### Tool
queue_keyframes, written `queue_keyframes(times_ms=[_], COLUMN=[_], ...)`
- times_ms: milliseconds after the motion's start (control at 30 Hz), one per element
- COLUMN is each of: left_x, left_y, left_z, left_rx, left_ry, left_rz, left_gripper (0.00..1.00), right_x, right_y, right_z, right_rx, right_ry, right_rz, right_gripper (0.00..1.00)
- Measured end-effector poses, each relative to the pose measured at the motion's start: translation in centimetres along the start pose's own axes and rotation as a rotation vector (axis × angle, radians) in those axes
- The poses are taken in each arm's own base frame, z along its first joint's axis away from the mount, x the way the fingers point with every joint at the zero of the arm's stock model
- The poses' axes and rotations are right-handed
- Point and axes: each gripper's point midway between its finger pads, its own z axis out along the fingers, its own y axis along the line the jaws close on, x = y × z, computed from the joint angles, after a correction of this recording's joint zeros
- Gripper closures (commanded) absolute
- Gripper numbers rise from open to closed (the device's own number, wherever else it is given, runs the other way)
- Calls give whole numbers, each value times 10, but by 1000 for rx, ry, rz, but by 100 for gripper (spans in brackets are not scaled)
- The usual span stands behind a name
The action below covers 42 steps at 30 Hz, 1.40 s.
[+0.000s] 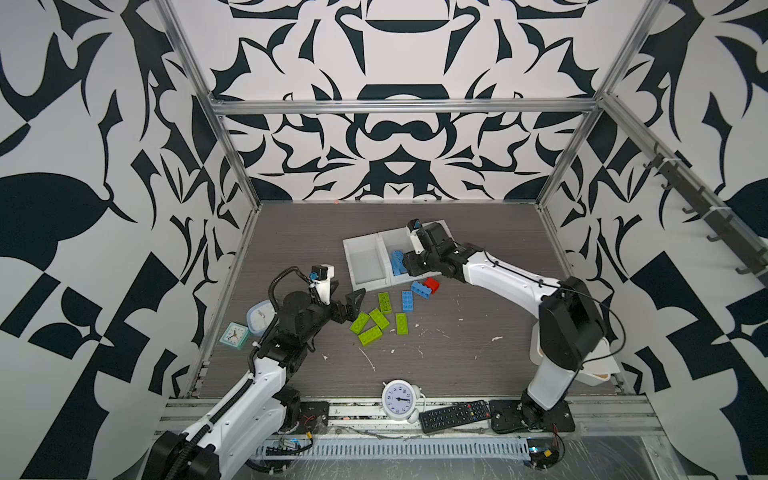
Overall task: Sort the legos into containers by color
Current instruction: 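Withdraw the right gripper and move it over the small red 2x2 brick, then lower the right gripper and close it on the red 2x2 brick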
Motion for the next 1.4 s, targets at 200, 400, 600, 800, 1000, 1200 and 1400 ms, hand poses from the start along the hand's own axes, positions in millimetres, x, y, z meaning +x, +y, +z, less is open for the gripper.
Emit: queue_keyframes(times_ms=[200, 400, 600, 800, 1000, 1200, 1400], left_x=[0, 2, 2, 2, 2, 2, 2], left_y=[0, 1, 1, 1, 1, 1, 1], left_z=[0, 1, 1, 1, 1, 1, 1], left_rx=[0, -1, -1, -2, -2, -2, -2], left_ry=[-1, 7, 6, 7, 7, 7, 7], left_rz=[0, -2, -2, -2, -2, -2, -2], left_gripper=[0, 0, 0, 0, 0, 0, 0], right_x=[8, 51, 88, 108, 111, 116, 118], right_y=[-13, -58, -69, -71, -74, -78, -76], right_z=[-57, -52, -26, -5, 6, 17, 27], right_rx=[14, 82, 87, 82, 75, 66, 38], right_ry=[-74, 7, 131, 208, 216, 234, 251], right_rz=[-4, 46, 27, 7, 3, 14, 19], right_gripper=[46, 46, 47, 46, 46, 45, 45])
